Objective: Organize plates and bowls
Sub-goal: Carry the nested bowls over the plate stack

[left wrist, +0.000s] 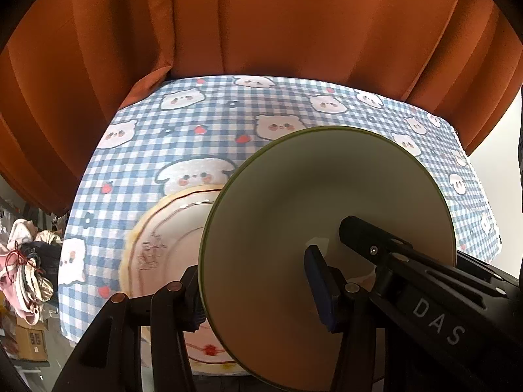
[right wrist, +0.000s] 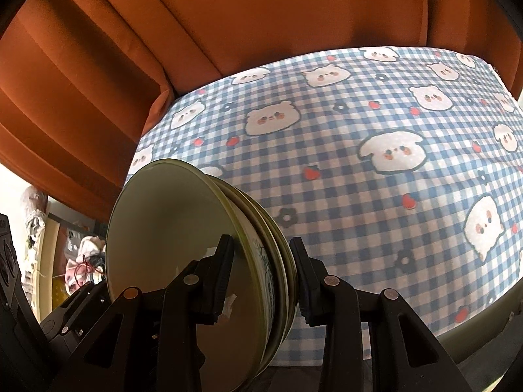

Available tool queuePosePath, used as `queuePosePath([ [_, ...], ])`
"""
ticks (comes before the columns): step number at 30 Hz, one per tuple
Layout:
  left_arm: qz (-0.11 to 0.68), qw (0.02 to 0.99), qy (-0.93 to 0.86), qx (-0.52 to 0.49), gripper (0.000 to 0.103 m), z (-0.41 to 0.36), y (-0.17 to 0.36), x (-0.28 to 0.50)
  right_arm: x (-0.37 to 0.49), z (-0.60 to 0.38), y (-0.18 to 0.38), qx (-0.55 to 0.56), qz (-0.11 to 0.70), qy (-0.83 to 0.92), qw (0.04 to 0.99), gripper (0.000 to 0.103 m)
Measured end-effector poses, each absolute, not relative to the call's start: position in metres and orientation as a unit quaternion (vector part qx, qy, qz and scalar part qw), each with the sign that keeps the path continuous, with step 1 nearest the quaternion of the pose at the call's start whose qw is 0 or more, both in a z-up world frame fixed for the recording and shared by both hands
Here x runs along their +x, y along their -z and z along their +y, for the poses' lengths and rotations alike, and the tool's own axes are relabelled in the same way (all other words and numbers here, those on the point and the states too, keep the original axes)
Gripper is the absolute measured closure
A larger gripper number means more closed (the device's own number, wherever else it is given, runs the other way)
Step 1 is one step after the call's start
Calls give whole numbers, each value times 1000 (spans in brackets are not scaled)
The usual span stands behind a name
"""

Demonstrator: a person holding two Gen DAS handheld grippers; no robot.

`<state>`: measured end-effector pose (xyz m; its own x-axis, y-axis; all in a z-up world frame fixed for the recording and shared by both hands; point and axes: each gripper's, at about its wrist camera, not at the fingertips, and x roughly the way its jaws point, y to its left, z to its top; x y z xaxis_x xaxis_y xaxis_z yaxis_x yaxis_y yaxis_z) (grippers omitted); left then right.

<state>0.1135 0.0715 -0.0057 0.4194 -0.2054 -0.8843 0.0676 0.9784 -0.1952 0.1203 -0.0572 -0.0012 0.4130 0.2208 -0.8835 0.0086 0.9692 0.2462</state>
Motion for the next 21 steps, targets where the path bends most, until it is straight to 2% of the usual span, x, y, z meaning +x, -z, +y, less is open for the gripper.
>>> queuePosePath([
  [21, 560, 822, 84, -67, 52, 147, 34, 110, 118, 26, 29, 112, 559, -58, 820, 65],
])
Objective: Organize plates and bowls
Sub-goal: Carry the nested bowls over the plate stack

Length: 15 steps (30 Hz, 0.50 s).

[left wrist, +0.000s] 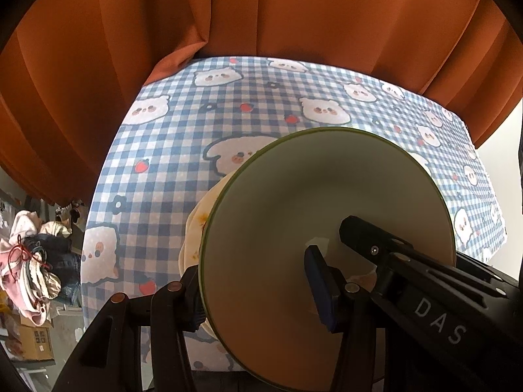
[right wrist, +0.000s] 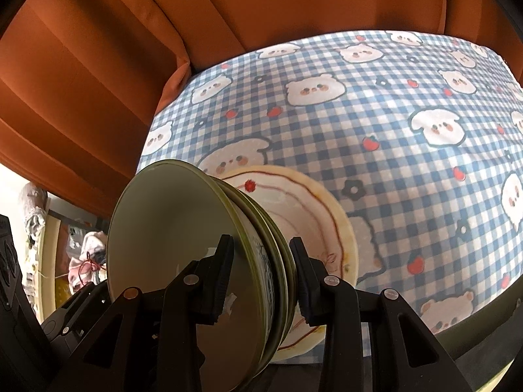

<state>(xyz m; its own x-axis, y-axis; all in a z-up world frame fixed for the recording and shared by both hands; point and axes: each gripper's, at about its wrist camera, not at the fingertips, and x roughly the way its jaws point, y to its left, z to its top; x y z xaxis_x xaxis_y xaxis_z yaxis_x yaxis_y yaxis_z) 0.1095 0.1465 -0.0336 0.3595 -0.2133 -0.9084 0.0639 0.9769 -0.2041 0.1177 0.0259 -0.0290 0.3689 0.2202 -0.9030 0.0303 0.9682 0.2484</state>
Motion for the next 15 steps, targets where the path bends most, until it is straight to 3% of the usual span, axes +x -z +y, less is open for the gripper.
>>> queuePosePath([
  [15, 576, 811, 87, -63, 52, 149, 49, 124, 130, 38, 48, 105, 581, -45, 806, 65],
])
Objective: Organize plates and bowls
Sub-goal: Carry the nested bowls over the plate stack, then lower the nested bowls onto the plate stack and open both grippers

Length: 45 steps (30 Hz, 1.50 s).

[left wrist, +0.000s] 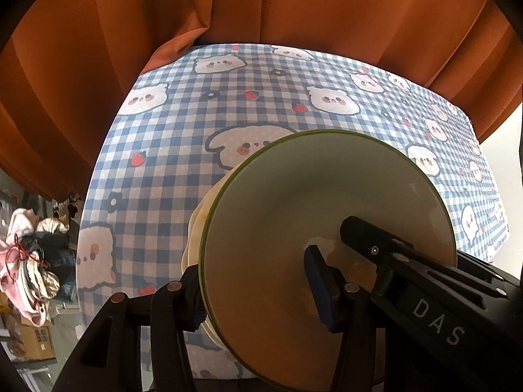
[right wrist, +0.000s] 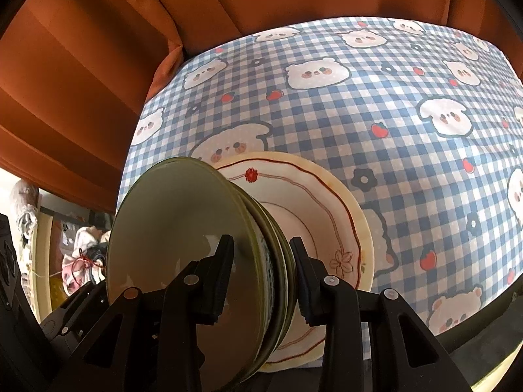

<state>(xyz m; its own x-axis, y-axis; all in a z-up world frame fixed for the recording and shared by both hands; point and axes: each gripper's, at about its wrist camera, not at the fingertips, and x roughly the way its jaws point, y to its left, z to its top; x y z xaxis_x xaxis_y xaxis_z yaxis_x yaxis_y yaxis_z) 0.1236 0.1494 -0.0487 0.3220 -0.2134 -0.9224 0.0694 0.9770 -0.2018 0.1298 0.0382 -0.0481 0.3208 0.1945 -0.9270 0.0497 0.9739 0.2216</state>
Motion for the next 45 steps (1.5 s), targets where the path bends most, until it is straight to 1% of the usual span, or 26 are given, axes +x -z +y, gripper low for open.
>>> queuePosePath([
  [17, 564, 819, 103, -29, 51, 143, 49, 120, 125, 34, 49, 100, 571, -25, 814, 65],
  [23, 562, 818, 112, -47, 44, 148, 47, 117, 117, 39, 40, 86, 564, -7, 821, 65],
  [25, 558, 821, 105, -48, 36, 150, 45, 116, 115, 42, 35, 74, 561, -1, 824, 65],
  [26, 557, 823, 103, -51, 35, 152, 45, 116, 114, 43, 33, 68, 560, 1, 826, 63],
  [28, 545, 831, 95, -57, 31, 156, 43, 114, 114, 44, 30, 56, 557, 5, 829, 56],
  [30, 526, 845, 82, -51, 27, 158, 40, 112, 115, 44, 28, 50, 554, 5, 831, 46],
  [35, 482, 873, 69, -23, 24, 160, 26, 103, 117, 49, 19, 28, 541, -15, 840, 44],
  [38, 460, 886, 54, -25, 20, 160, 17, 94, 111, 47, 11, 22, 526, -30, 850, 41],
  [42, 427, 903, 27, -33, 18, 155, 4, 78, 98, 38, -4, 21, 491, -52, 869, 35],
  [45, 407, 912, 11, -50, 15, 147, -3, 62, 82, 26, -17, 13, 455, -69, 888, 33],
])
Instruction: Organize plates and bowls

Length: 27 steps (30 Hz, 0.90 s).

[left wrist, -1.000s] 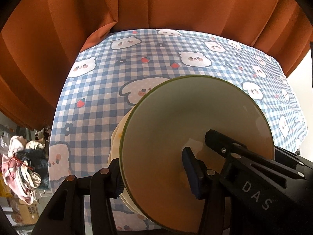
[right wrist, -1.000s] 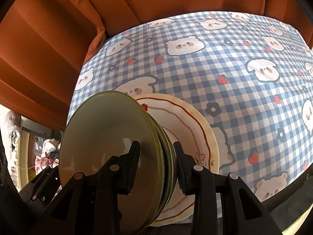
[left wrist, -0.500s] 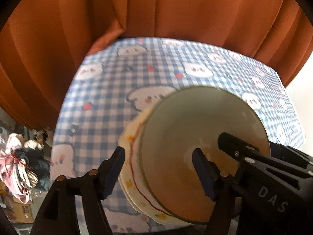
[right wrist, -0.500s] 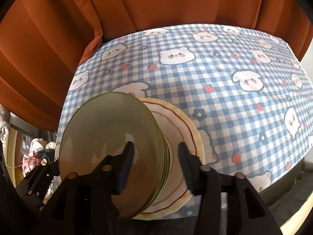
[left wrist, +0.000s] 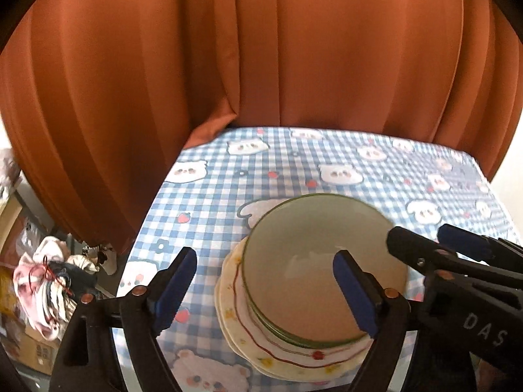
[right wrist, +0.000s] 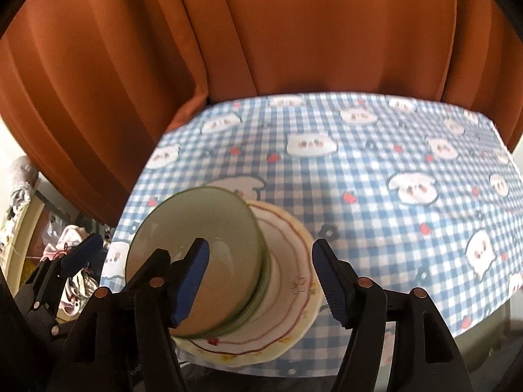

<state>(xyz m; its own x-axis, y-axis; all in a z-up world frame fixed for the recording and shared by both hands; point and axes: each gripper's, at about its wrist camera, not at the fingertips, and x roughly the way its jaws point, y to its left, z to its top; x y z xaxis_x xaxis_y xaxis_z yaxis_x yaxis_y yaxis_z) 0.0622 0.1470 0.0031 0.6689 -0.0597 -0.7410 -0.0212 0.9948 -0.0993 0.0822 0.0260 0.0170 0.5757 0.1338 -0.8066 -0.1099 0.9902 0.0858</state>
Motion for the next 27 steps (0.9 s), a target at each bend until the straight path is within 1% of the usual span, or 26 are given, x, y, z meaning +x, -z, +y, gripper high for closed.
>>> queuePosePath([
  [1, 399, 915, 6, -54, 15, 142, -5, 56, 77, 22, -21, 11, 445, -72, 893, 32],
  [3, 387, 921, -3, -54, 14, 133, -10, 45, 66, 12, -28, 6, 423, -74, 903, 27],
  [6, 369, 928, -11, -57, 8, 119, -16, 26, 47, -10, -36, -4, 397, -65, 915, 20],
  [8, 356, 933, -19, -53, 7, 108, -16, 13, 33, -27, -39, 4, 379, -64, 923, 16],
  [16, 343, 938, -19, -51, 6, 71, -8, -29, -16, -83, -34, -10, 346, -42, 937, 15],
  [21, 330, 942, -26, -49, 6, 55, -9, -50, -40, -109, -28, -18, 339, -28, 940, 14],
  [27, 333, 942, -23, -49, 4, 41, -10, -67, -63, -128, -21, -18, 339, -21, 940, 14],
])
